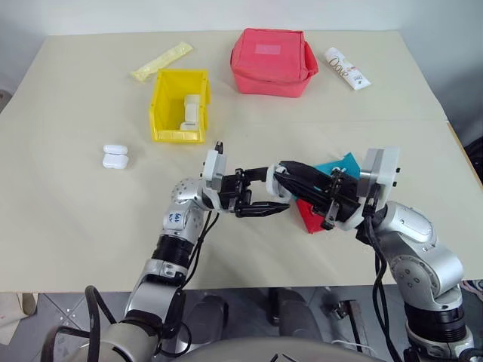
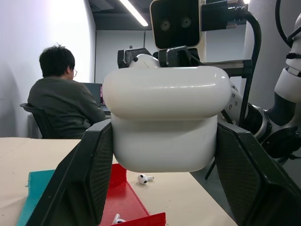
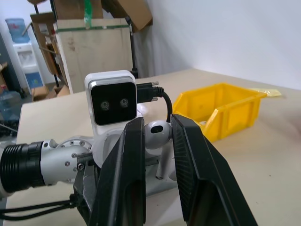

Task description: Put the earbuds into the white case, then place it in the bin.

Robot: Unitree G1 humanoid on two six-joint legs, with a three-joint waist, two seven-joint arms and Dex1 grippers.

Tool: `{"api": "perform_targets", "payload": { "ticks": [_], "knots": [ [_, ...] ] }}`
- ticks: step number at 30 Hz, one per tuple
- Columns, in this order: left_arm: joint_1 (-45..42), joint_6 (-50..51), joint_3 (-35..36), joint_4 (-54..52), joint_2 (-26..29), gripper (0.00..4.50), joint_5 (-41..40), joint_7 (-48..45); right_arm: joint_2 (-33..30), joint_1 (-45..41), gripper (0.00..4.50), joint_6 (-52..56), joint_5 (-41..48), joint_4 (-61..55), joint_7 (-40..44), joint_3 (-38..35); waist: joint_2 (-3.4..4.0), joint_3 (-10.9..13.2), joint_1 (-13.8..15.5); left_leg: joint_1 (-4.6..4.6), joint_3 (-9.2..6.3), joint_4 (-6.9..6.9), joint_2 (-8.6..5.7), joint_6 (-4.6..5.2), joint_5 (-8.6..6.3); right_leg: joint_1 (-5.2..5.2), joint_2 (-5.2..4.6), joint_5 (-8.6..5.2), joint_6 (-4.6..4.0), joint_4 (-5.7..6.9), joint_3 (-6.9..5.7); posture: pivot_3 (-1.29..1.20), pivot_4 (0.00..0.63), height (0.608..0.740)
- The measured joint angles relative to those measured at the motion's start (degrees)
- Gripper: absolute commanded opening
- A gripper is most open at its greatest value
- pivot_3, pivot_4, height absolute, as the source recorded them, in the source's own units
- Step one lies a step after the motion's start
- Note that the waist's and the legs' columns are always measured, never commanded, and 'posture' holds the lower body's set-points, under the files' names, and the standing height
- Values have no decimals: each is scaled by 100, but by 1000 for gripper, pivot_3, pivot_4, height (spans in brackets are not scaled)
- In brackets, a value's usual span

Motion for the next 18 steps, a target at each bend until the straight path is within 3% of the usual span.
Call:
{"api": "perform_targets", "payload": {
  "ticks": [18],
  "knots": [
    [-119, 33, 79, 110, -41, 2789, 0, -41, 134, -67, 437, -162, -46, 82, -62, 30, 0, 0, -7, 0, 0, 0, 1, 0, 0, -1, 1, 0, 0, 3, 0, 0, 150, 740]
  ]
}}
